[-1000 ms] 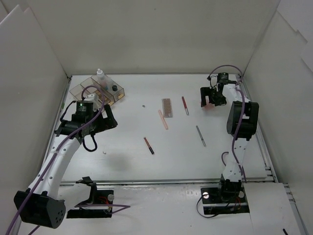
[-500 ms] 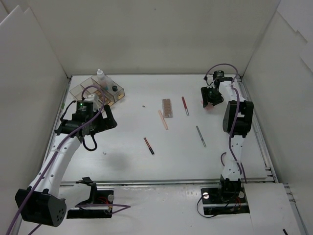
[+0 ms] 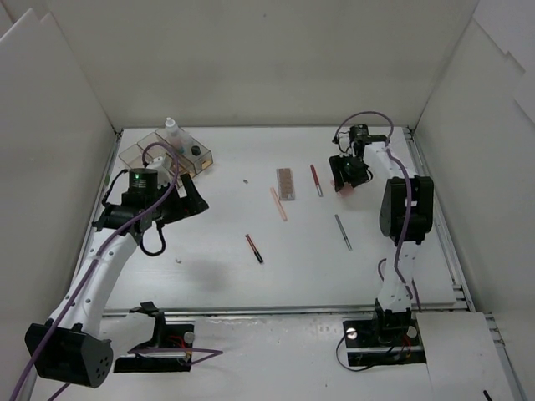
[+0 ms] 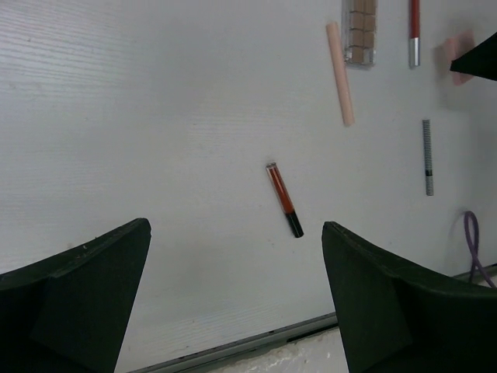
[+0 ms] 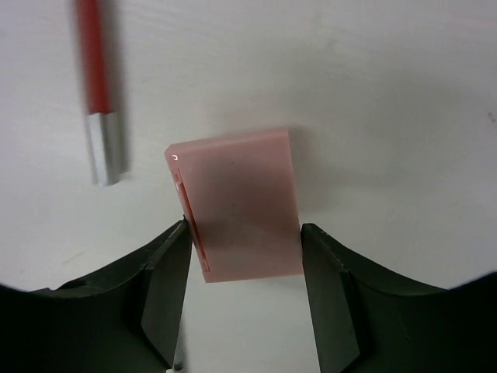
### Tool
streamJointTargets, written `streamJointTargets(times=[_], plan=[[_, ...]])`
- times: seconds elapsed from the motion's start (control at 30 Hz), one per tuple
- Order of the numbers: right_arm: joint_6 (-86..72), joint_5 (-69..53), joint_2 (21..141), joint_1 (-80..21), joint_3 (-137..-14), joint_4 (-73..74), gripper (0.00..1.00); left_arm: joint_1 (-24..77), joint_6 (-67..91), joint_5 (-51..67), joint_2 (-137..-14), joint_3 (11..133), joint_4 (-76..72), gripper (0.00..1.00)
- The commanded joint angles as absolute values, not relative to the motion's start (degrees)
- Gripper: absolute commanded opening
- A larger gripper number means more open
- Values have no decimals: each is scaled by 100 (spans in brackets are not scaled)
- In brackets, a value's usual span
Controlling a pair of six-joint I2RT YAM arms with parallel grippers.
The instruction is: Organize the makeup
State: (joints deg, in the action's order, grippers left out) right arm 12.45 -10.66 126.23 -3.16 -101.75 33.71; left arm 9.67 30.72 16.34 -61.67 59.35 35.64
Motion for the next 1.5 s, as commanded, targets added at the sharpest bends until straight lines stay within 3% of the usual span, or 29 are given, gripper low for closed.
streamJointTargets(times=[0.0, 0.4, 0.9, 1.13, 1.27, 1.47], plan=[[1020, -1537, 11139, -737, -9933, 3147, 9, 932, 3497, 2327, -6135, 6108, 2647, 87], [45, -2232, 9344, -2232, -8895, 2277, 10, 1432, 4561, 3392, -7048, 6723, 871, 78], [-879, -2523, 8965, -3436, -8341, 1231, 12, 2417, 4860, 2971, -7866, 7048, 378, 74], [-958, -2540, 8938, -3568, -8350, 1151, 12, 2531, 4852, 2804, -8033, 7172, 545, 64], [-984, -2549, 8930, -3595, -8332, 1090, 13, 2636, 4922, 2839, -8095, 7154, 484, 53], [-1028, -2602, 8991, -3630, -8385, 984, 13, 2637, 5080, 3050, -8226, 7137, 308, 26]])
